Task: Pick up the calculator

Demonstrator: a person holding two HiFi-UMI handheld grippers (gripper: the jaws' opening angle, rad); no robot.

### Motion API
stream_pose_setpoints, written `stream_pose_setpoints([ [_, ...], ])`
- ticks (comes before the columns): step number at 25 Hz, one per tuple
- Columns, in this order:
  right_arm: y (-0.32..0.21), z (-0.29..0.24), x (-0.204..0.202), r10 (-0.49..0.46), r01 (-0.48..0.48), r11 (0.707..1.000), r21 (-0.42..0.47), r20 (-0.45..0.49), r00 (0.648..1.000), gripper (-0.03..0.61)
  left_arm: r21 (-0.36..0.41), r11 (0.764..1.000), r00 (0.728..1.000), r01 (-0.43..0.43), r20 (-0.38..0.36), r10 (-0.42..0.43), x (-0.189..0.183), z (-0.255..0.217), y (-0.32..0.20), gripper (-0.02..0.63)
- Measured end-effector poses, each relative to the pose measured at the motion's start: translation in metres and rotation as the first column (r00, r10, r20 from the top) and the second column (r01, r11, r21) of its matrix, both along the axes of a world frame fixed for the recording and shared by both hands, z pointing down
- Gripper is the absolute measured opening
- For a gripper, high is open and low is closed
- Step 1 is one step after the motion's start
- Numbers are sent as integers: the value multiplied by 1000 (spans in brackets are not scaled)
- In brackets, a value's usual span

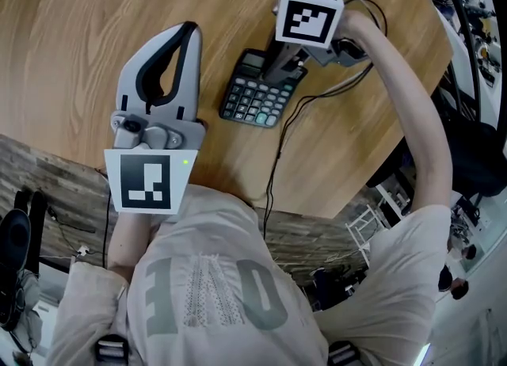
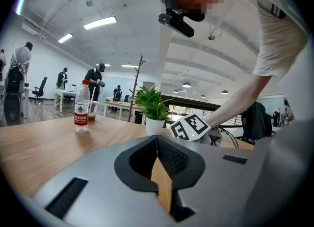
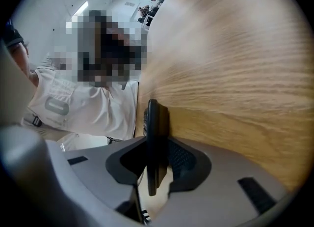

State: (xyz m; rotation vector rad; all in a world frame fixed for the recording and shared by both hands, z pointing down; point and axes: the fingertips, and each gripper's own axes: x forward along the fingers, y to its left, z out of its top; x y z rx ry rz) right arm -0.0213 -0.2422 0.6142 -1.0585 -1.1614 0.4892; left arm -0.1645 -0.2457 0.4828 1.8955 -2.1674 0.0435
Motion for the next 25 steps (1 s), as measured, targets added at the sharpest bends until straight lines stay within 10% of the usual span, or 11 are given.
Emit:
stream_pose_setpoints([
  [17, -2, -14, -1, -72, 66, 990, 121, 45, 996, 101, 69, 997, 999, 17, 39, -20, -10, -32, 9, 9],
  [25, -24, -69, -25, 194, -277, 925, 261, 302, 933, 101, 160, 987, 994, 4, 106, -21, -2, -83, 29, 9],
])
